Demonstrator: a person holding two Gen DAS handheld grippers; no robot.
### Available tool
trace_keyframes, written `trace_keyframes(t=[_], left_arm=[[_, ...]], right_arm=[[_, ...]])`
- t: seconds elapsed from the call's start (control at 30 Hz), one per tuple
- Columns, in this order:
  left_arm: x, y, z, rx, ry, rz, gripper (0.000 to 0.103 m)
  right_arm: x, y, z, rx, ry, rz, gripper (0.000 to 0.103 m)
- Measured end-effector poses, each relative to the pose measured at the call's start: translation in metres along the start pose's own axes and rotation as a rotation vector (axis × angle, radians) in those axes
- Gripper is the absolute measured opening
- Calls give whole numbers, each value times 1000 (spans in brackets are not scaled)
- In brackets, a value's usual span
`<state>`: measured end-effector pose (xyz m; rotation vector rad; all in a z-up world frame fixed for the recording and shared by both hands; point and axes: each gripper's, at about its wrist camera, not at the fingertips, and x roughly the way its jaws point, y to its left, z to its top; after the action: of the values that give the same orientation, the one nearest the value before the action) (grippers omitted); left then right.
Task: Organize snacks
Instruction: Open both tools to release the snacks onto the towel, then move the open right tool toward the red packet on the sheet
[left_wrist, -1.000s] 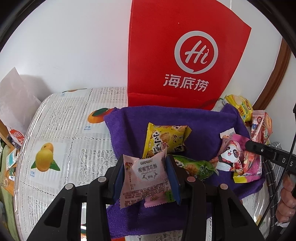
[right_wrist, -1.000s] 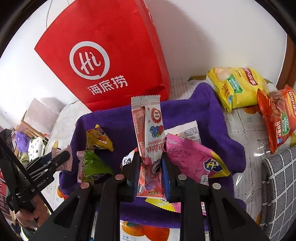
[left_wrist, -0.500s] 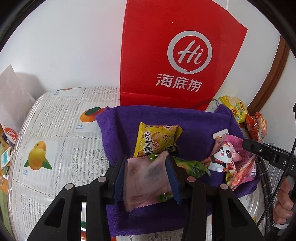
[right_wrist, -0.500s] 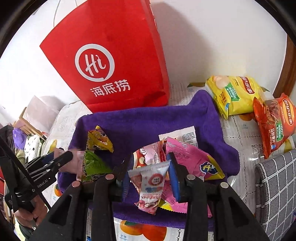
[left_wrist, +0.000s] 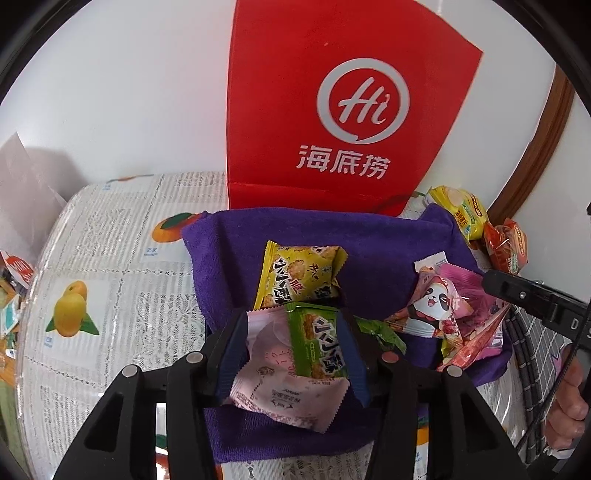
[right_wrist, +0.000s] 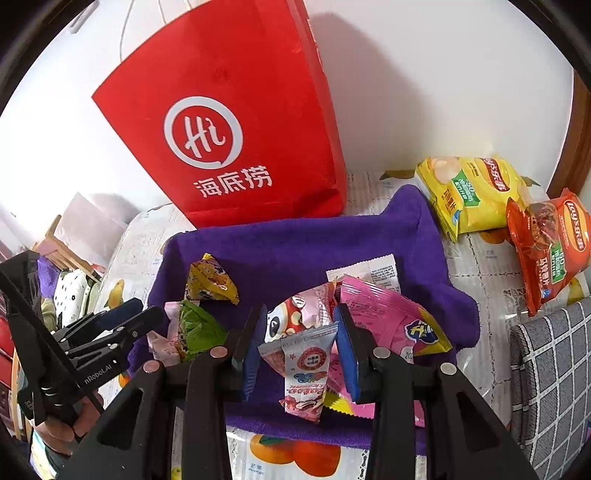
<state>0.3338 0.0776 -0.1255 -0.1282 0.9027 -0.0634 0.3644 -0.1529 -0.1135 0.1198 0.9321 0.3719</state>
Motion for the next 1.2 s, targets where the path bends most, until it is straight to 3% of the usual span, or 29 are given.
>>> trace_keyframes(t=[0.23, 0.47, 0.7, 0.8, 1.0, 1.2], left_arm=[[-33, -10, -14, 2, -35, -6, 62], [-64, -12, -51, -1, -18, 5, 62], [-78, -12, -94, -3, 22, 37, 62], [-80, -11, -108, -9, 38, 43, 62], [-87, -12, -133, 21, 55, 80, 62], [-90, -11, -151, 36, 86, 91, 62]], right_arm=[[-40, 12, -27, -33, -58, 29, 37], [-67, 28, -95, -90, -46, -6, 37], [-58, 41, -170, -89, 52, 55, 43], [-55, 50, -197, -105, 78, 39, 43], [-52, 69, -229, -126, 88, 86, 52], [-35, 88, -243, -188, 107, 17, 52]])
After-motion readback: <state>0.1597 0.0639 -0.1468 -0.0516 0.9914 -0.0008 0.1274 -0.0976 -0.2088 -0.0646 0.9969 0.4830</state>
